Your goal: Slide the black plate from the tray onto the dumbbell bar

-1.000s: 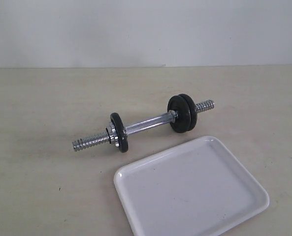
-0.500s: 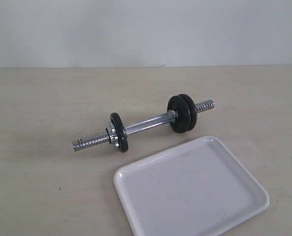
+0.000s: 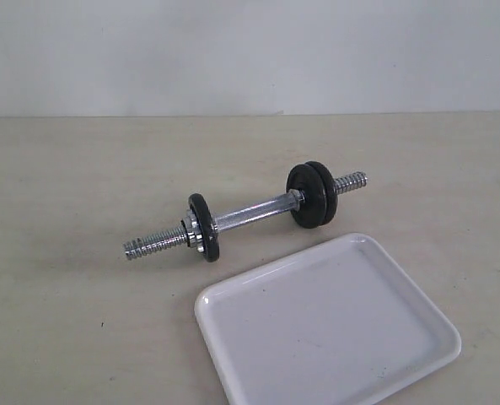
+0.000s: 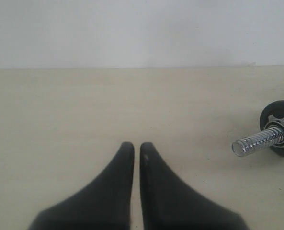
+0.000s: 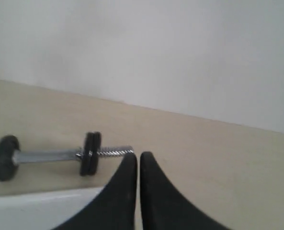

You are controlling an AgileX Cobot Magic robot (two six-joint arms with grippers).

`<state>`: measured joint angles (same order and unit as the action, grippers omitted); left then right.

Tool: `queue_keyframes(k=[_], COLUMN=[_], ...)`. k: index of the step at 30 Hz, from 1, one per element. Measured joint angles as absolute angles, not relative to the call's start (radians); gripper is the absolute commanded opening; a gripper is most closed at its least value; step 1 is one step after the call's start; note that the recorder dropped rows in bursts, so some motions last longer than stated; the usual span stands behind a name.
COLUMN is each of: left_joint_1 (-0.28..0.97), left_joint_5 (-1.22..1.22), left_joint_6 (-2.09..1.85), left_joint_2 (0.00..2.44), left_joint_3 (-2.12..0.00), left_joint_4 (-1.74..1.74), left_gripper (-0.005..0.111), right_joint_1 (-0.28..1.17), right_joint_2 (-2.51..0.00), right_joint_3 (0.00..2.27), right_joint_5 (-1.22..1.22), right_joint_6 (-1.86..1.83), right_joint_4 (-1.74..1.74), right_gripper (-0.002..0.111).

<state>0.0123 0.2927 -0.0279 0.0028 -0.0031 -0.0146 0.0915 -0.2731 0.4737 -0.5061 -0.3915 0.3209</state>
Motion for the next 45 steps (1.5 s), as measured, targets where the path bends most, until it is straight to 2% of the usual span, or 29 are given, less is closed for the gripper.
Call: queue_keyframes(k=[7, 13, 18, 45], left_joint_1=[0.012, 0.012, 0.012, 0.012], left_joint_5=[0.293, 0.293, 0.293, 0.293], left_joint_6=[-0.028, -0.028, -0.028, -0.028], left_joint_2=[0.003, 0.003, 0.003, 0.003], left_joint_3=[-0.003, -0.003, -0.003, -0.003], left_joint_4=[-0.015, -0.015, -0.015, -0.015], left_gripper=[0.004, 0.004, 0.004, 0.004], right_joint_1=[0.091, 0.091, 0.091, 0.091], right_joint_2=[-0.259, -0.089, -0.007, -0.004], right_joint_3=[0.221, 0.031, 0.012, 0.004], right_joint_5=[-0.441, -0.345, -0.306, -0.33], right_joint_6=[-0.39, -0.185, -0.041, -0.029], right_joint_4=[0.255, 0.117, 0.057, 0.056], right_gripper=[0.0, 0.0, 0.0, 0.0])
